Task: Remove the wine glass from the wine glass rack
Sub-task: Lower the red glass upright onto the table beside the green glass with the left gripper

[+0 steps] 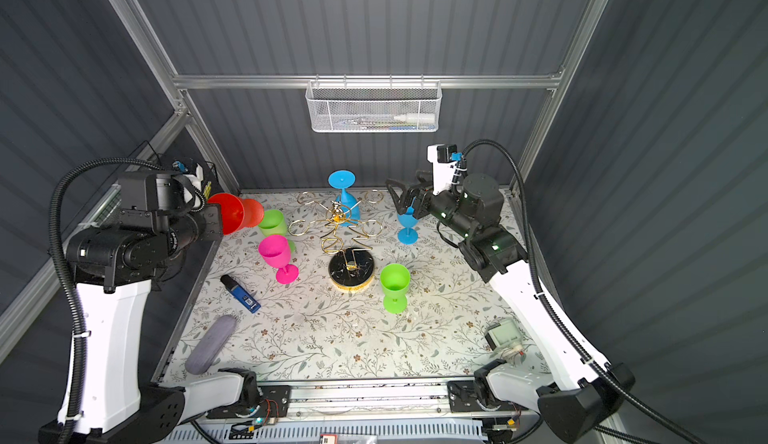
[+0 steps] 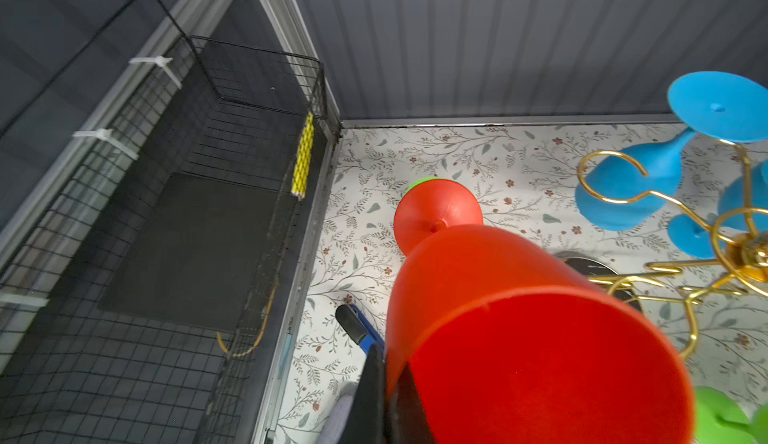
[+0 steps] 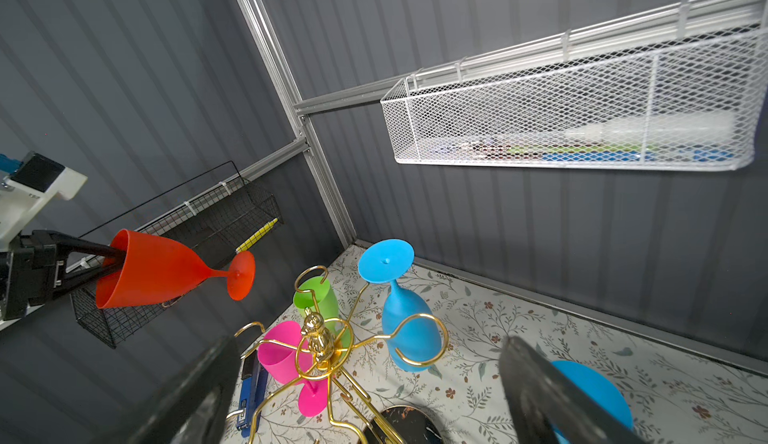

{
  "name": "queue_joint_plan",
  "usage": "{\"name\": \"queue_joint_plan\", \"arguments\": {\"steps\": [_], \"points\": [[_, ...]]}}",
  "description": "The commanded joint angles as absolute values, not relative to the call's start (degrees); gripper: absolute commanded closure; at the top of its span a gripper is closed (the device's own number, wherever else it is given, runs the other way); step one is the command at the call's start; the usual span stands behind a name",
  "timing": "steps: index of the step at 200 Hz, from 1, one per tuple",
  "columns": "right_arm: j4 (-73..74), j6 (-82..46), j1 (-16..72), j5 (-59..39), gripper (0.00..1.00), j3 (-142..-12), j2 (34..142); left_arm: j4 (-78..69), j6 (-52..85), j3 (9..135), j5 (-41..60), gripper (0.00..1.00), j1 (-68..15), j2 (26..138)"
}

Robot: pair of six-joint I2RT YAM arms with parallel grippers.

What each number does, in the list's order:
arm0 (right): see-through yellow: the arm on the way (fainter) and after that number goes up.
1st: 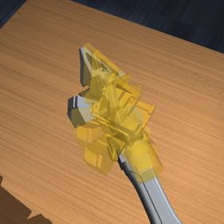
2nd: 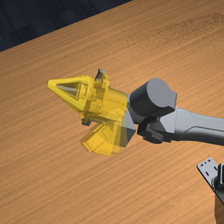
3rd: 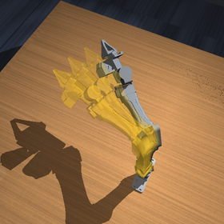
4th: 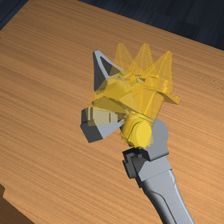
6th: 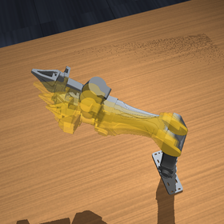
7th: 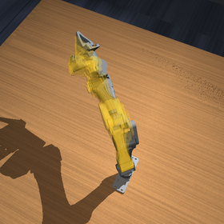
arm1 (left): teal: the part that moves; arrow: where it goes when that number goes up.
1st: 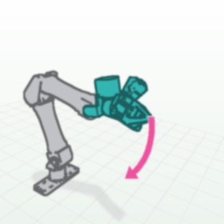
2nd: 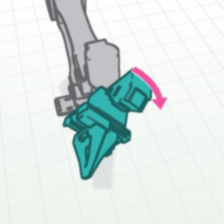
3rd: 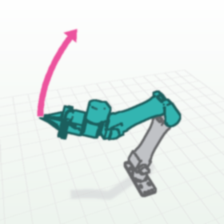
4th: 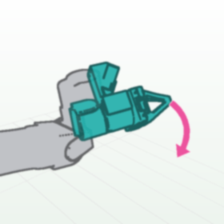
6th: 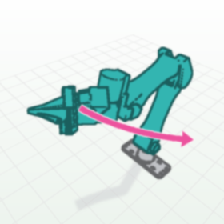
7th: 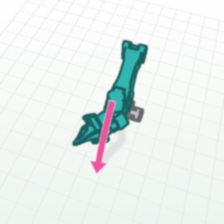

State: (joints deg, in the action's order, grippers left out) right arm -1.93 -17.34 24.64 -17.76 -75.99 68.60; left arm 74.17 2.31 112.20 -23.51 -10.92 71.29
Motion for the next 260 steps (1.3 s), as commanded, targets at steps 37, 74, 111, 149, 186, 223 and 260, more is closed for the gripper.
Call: {"name": "queue_joint_plan", "arguments": {"steps": [37,74,111,149,186,223,260], "points": [[-1.8,-17.5,22.8,-18.7,0.01,-73.9,66.9,77.0,2.3,107.5,-25.1,1.00,-5.0,72.4],[-1.5,-17.8,21.8,-21.1,0.01,-73.1,66.5,73.0,0.4,101.7,-14.9,1.00,4.3,74.0],[-2.1,-17.8,21.0,-21.3,0.01,-72.3,66.1,67.3,1.2,96.4,-7.6,1.00,9.9,76.7],[-2.1,-17.9,20.1,-21.3,0.01,-71.3,65.9,64.0,1.8,93.3,-7.5,1.00,10.6,81.9],[-2.1,-18.2,19.3,-21.6,0.01,-70.4,65.8,60.9,2.6,91.3,-6.6,1.00,10.7,85.7],[-1.9,-18.5,18.6,-22.1,0.01,-70.0,66.2,62.2,1.8,92.1,-9.4,1.00,10.7,90.2],[-1.6,-19.0,18.0,-22.9,0.01,-70.0,67.0,60.8,1.9,90.1,-7.5,1.00,10.7,91.0]]}}
